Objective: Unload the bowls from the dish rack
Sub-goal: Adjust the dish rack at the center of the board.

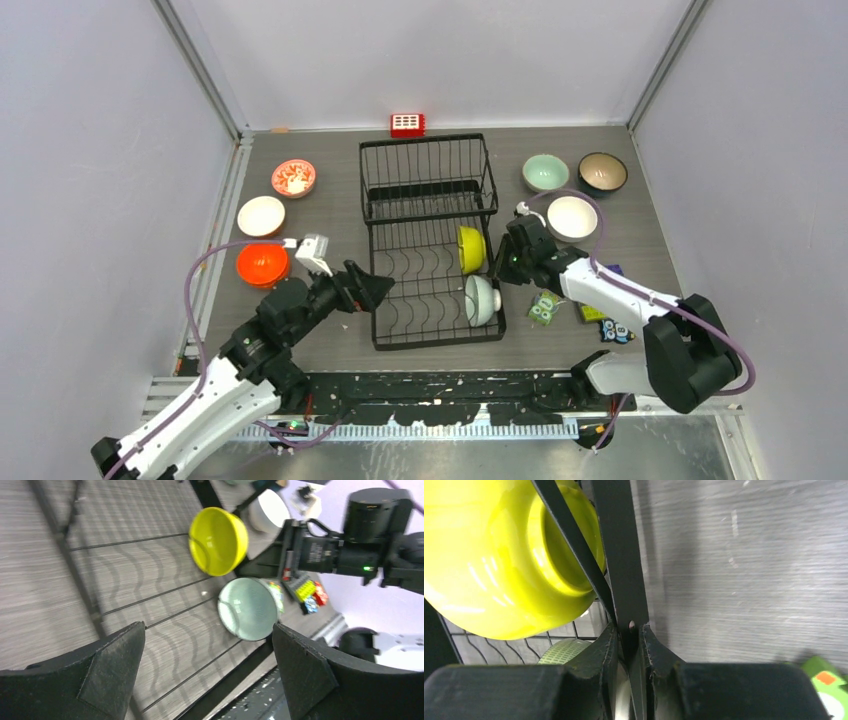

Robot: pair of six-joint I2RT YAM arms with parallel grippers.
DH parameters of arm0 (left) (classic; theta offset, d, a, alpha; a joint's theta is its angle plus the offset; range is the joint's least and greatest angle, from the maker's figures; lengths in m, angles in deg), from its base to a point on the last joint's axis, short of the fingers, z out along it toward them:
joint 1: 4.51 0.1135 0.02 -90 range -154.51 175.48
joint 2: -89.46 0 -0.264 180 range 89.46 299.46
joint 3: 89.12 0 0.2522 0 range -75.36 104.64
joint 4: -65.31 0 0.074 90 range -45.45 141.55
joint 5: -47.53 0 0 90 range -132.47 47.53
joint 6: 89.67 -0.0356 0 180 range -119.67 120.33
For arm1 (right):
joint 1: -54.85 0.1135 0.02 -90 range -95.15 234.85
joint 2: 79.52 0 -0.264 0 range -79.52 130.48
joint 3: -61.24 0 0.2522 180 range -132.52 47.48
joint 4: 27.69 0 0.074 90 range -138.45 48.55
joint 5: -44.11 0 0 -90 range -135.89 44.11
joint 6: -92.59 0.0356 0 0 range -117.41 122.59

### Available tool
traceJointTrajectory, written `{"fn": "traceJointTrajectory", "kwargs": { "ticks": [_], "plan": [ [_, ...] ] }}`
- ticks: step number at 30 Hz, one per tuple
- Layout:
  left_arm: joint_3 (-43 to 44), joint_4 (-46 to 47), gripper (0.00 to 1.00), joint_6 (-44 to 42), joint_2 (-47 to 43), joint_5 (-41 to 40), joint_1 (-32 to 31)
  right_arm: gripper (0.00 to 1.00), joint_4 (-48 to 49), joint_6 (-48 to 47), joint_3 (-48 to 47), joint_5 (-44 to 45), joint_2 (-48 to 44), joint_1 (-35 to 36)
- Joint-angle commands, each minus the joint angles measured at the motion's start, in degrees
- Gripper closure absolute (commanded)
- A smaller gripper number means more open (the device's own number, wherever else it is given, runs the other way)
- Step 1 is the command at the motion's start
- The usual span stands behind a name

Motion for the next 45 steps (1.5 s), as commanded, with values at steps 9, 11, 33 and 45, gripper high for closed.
{"fn": "traceJointTrajectory", "kwargs": {
  "ticks": [9, 11, 33, 45],
  "plan": [
    [5.1, -11.4, 0.0, -2.1, 11.5, -20.5, 0.0, 0.62, -1.4, -4.5, -12.7, 7.7, 7.6, -7.6],
    [6.8, -9.6, 0.0, -2.6, 16.0, -21.8, 0.1, 0.53, -2.9, -4.5, -13.8, 7.5, 6.8, -7.7],
    [9.4, 7.5, 0.7, -0.7, 42.0, -18.5, -0.8, 0.36, -15.4, 9.4, -0.1, 1.7, -18.5, -7.0],
    [3.3, 11.0, 1.0, 7.6, 38.9, -26.6, -7.6, 0.56, -2.9, 9.8, 1.5, -3.4, -7.0, -7.0]
  ]
}}
